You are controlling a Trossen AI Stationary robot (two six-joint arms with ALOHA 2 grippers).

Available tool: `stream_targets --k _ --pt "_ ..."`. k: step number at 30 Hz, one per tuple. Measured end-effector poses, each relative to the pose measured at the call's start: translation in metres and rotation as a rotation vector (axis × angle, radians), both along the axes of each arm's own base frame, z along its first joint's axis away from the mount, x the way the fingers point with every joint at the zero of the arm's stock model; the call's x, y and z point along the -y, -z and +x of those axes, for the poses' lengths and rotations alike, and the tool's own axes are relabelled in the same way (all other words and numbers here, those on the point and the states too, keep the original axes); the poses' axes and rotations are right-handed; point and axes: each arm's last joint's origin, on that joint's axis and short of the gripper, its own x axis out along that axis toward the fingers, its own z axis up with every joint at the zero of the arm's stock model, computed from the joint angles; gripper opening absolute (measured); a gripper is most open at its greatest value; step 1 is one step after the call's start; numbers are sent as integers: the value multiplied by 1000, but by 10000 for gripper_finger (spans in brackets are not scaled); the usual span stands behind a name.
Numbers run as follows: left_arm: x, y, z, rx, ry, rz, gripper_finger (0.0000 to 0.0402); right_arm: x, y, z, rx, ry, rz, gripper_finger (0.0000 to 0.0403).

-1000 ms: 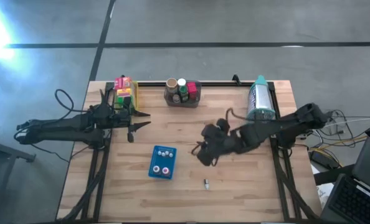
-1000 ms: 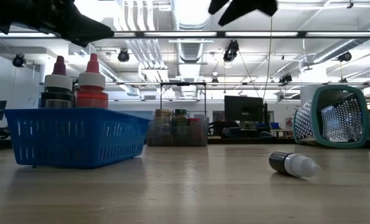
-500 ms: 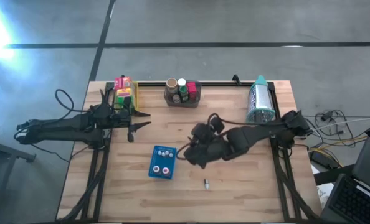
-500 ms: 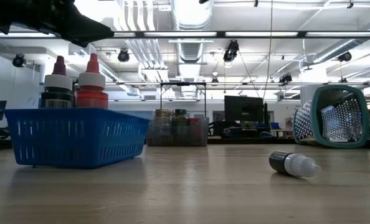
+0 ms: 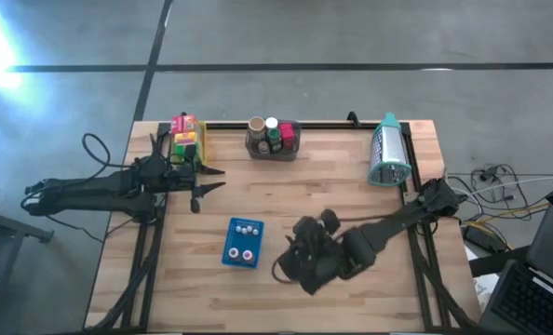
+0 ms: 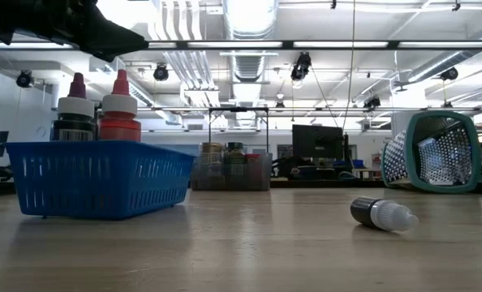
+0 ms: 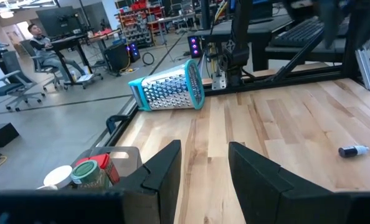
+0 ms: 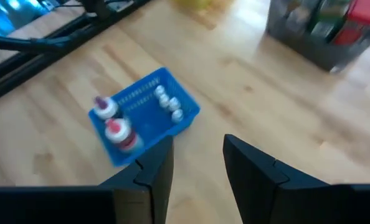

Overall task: Pick & Place Kitchen Items
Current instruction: Put the red food coloring bottle into the blue bin

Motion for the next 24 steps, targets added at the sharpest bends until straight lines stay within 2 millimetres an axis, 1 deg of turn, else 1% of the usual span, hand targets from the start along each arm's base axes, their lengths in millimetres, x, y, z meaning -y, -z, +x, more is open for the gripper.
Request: stream_targets --k 2,4,7,16,24 --pt "0 0 0 0 0 0 140 -11 7 -1 15 12 20 130" --pt "0 0 0 0 0 0 140 -23 9 -8 23 17 42 125" --pt "0 0 0 -1 0 0 140 -40 16 -12 55 35 85 118" --pt "0 1 1 -8 0 -1 140 -88 47 -30 88 80 168 89" --pt "0 1 1 -8 -1 -1 140 -120 72 -47 86 125 246 69"
